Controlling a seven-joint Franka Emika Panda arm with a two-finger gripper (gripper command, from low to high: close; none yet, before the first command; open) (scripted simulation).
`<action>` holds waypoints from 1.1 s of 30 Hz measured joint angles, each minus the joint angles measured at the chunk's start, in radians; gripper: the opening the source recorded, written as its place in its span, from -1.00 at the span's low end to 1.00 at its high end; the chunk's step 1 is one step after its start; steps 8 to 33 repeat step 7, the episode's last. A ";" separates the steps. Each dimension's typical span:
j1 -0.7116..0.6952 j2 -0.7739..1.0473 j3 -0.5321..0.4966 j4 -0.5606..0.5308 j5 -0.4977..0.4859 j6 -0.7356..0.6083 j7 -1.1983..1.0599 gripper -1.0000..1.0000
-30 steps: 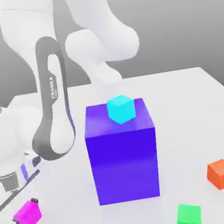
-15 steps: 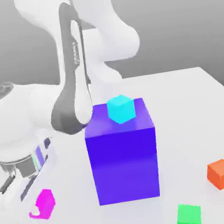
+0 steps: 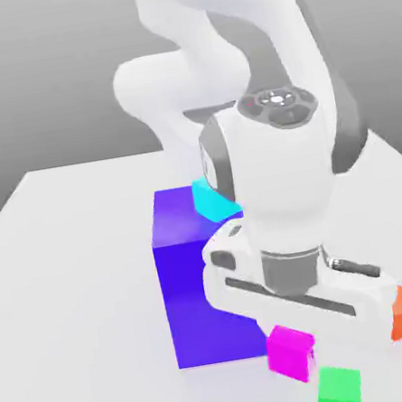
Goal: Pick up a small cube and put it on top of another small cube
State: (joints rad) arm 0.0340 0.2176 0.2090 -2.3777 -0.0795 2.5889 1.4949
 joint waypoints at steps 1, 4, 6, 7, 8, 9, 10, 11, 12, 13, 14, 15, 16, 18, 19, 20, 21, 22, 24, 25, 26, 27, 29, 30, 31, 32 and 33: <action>0.008 0.027 -0.002 0.003 -0.016 0.024 0.002 -1.00; 0.033 0.120 -0.026 0.010 -0.060 0.109 0.026 1.00; 0.033 0.120 -0.026 0.010 -0.060 0.109 0.026 1.00; 0.033 0.120 -0.026 0.010 -0.060 0.109 0.026 1.00; 0.033 0.120 -0.026 0.010 -0.060 0.109 0.026 1.00; 0.033 0.120 -0.026 0.010 -0.060 0.109 0.026 1.00; 0.033 0.120 -0.026 0.010 -0.060 0.109 0.026 1.00; 0.033 0.120 -0.026 0.010 -0.060 0.109 0.026 1.00; 0.033 0.120 -0.026 0.010 -0.060 0.109 0.026 1.00; 0.033 0.120 -0.026 0.010 -0.060 0.109 0.026 1.00; 0.033 0.120 -0.026 0.010 -0.060 0.109 0.026 1.00; 0.033 0.120 -0.026 0.010 -0.060 0.109 0.026 1.00; 0.033 0.120 -0.026 0.010 -0.060 0.109 0.026 1.00; 0.033 0.120 -0.026 0.010 -0.060 0.109 0.026 1.00; 0.033 0.120 -0.026 0.010 -0.060 0.109 0.026 1.00; 0.033 0.120 -0.026 0.010 -0.060 0.109 0.026 1.00; 0.033 0.120 -0.026 0.010 -0.060 0.109 0.026 1.00; 0.033 0.120 -0.026 0.010 -0.060 0.109 0.026 1.00; 0.033 0.120 -0.026 0.010 -0.060 0.109 0.026 1.00; 0.033 0.120 -0.026 0.010 -0.060 0.109 0.026 1.00; 0.033 0.120 -0.026 0.010 -0.060 0.109 0.026 1.00; 0.033 0.120 -0.026 0.010 -0.060 0.109 0.026 1.00; 0.033 0.120 -0.026 0.010 -0.060 0.109 0.026 1.00; 0.033 0.120 -0.026 0.010 -0.060 0.109 0.026 1.00; 0.033 0.120 -0.026 0.010 -0.060 0.109 0.026 1.00; 0.033 0.120 -0.026 0.010 -0.060 0.109 0.026 1.00; 0.033 0.120 -0.026 0.010 -0.060 0.109 0.026 1.00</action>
